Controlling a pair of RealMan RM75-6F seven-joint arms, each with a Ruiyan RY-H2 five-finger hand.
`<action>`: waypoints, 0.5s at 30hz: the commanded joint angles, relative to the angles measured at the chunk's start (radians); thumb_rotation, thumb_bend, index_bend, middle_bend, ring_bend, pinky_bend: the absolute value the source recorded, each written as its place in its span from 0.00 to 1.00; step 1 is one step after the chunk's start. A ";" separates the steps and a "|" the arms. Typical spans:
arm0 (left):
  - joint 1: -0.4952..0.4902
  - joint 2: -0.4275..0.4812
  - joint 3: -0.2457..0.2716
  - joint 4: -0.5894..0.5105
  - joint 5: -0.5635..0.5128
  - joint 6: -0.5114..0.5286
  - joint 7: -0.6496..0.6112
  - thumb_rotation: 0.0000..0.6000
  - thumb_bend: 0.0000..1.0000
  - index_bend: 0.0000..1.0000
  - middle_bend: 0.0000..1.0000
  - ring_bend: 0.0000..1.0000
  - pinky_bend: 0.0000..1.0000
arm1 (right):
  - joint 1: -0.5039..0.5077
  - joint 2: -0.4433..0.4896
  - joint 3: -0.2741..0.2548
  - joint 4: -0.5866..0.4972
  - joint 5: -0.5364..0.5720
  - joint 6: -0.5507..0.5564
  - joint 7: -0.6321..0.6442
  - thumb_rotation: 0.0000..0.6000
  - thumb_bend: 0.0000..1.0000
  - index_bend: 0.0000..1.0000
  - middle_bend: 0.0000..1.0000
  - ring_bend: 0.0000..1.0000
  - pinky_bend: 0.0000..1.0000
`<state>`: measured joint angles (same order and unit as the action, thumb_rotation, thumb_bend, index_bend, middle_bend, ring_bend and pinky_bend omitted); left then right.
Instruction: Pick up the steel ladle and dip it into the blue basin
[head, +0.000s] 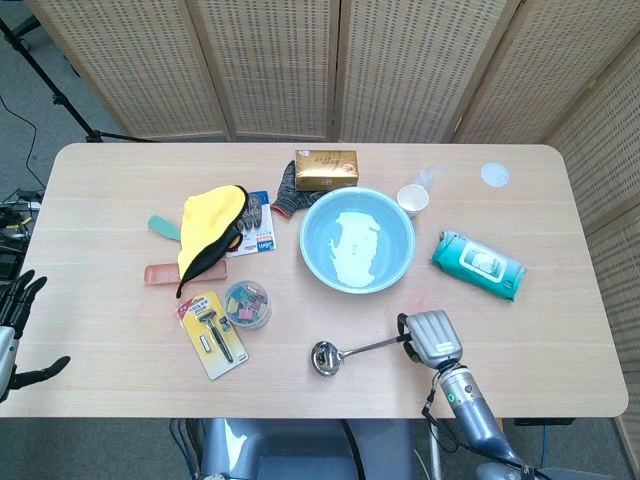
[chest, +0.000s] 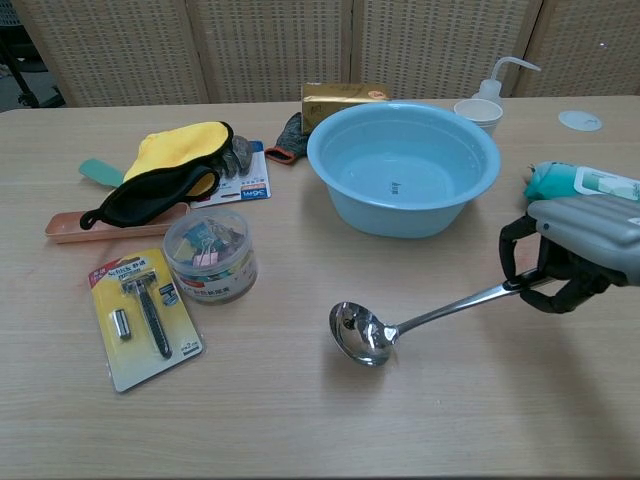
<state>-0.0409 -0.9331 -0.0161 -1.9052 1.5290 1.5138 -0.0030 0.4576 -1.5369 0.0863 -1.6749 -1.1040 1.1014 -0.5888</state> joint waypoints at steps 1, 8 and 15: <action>0.000 0.000 0.000 0.000 -0.001 0.000 0.000 1.00 0.00 0.00 0.00 0.00 0.00 | 0.000 0.039 0.010 -0.053 0.006 0.004 0.021 1.00 1.00 0.84 0.99 0.93 1.00; 0.000 0.003 0.000 0.000 0.001 0.001 -0.007 1.00 0.00 0.00 0.00 0.00 0.00 | 0.004 0.099 0.022 -0.158 -0.017 0.047 0.001 1.00 1.00 0.84 0.99 0.93 1.00; 0.000 0.009 -0.001 0.003 -0.001 0.001 -0.023 1.00 0.00 0.00 0.00 0.00 0.00 | 0.054 0.130 0.114 -0.280 0.051 0.118 -0.120 1.00 1.00 0.84 0.99 0.93 1.00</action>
<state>-0.0406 -0.9254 -0.0173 -1.9028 1.5286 1.5147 -0.0241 0.4866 -1.4181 0.1618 -1.9214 -1.0836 1.1907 -0.6616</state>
